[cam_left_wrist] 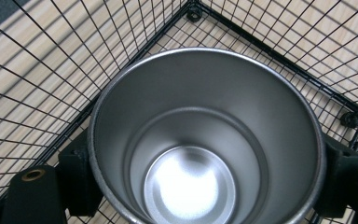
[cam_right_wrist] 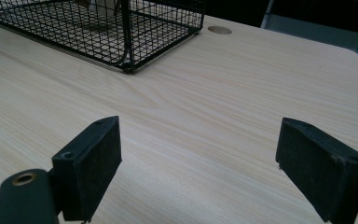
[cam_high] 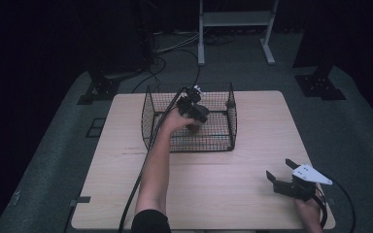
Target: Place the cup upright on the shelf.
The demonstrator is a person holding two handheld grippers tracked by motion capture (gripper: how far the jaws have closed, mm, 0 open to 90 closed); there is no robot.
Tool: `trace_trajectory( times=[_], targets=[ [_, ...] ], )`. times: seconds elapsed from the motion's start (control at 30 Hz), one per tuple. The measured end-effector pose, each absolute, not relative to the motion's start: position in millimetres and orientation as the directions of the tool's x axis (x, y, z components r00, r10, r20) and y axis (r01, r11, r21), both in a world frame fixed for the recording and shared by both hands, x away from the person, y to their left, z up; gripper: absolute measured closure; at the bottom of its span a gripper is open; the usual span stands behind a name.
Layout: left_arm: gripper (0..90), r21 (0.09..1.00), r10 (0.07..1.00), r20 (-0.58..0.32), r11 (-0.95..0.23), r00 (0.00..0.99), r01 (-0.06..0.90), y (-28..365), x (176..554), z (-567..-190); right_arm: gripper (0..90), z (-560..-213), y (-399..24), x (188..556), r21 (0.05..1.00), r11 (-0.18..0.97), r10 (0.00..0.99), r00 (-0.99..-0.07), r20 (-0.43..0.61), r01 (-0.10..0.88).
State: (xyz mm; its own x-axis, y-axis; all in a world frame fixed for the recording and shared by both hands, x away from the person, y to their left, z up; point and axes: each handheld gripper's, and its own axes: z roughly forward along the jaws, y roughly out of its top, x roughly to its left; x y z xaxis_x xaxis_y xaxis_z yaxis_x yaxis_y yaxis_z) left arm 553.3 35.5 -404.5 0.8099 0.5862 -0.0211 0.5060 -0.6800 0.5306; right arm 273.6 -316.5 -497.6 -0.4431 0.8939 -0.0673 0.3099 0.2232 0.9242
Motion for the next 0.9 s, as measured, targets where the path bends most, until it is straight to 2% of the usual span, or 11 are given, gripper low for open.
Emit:
trace_trajectory(
  times=[0.33, 0.9],
  targets=[
    [16.2, 0.514, 0.59, -0.041, -0.68, 0.807, 0.523, 36.6, 556.5, -415.0, 13.4, -497.7, -317.0, 273.6, 0.926, 0.223, 0.892, -0.446, -0.068, 0.304],
    [15.2, 0.482, 0.574, -0.024, -0.711, 0.819, 0.512, 41.8, 551.0, -416.6, 13.4, -497.7, -317.2, 273.9, 0.926, 0.223, 0.893, -0.445, -0.069, 0.304]
  ],
)
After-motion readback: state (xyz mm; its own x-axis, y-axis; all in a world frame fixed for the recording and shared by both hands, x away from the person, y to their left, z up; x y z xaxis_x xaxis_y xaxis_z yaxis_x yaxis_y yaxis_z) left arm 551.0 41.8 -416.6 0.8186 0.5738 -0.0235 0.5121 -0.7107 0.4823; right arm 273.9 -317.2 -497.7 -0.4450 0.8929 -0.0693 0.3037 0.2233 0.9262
